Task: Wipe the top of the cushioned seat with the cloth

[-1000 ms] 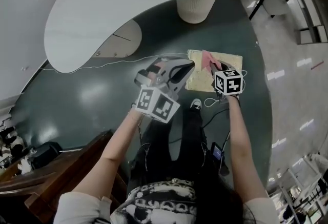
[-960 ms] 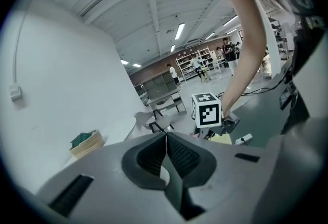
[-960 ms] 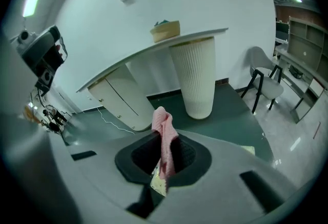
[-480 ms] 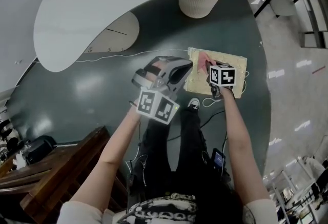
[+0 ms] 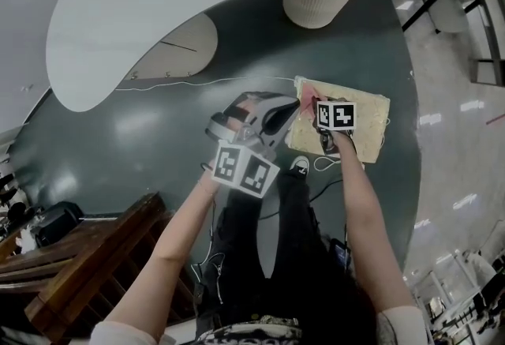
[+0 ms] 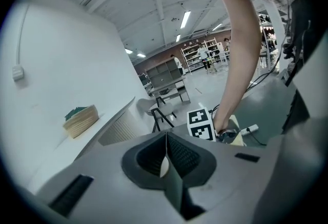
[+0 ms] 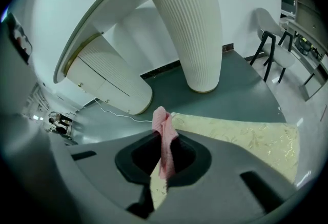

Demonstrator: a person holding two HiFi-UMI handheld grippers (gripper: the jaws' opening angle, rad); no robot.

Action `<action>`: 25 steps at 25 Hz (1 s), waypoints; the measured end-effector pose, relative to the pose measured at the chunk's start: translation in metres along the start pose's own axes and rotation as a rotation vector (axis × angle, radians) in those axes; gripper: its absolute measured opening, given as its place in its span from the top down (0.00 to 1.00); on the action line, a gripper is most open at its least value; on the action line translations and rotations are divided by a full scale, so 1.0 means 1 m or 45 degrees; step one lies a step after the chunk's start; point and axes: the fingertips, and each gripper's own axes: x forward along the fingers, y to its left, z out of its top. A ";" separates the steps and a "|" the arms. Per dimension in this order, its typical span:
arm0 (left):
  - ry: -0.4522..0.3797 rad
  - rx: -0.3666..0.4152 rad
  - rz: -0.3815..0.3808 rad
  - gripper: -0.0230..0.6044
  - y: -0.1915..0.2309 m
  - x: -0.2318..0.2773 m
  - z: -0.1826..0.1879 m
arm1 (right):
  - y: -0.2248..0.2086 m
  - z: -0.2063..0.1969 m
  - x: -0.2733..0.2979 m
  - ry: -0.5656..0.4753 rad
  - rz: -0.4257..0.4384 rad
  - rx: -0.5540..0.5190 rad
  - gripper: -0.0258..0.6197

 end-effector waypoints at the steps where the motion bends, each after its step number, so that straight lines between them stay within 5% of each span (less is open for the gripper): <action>1: 0.006 -0.006 -0.001 0.95 -0.001 0.001 -0.004 | -0.001 -0.002 0.005 0.009 -0.004 -0.006 0.94; 11: 0.033 -0.004 -0.035 0.95 -0.009 0.021 -0.015 | -0.059 -0.017 0.004 0.025 -0.111 0.012 0.94; 25: -0.016 0.049 -0.141 0.95 -0.047 0.052 0.021 | -0.205 -0.062 -0.079 -0.018 -0.397 0.187 0.94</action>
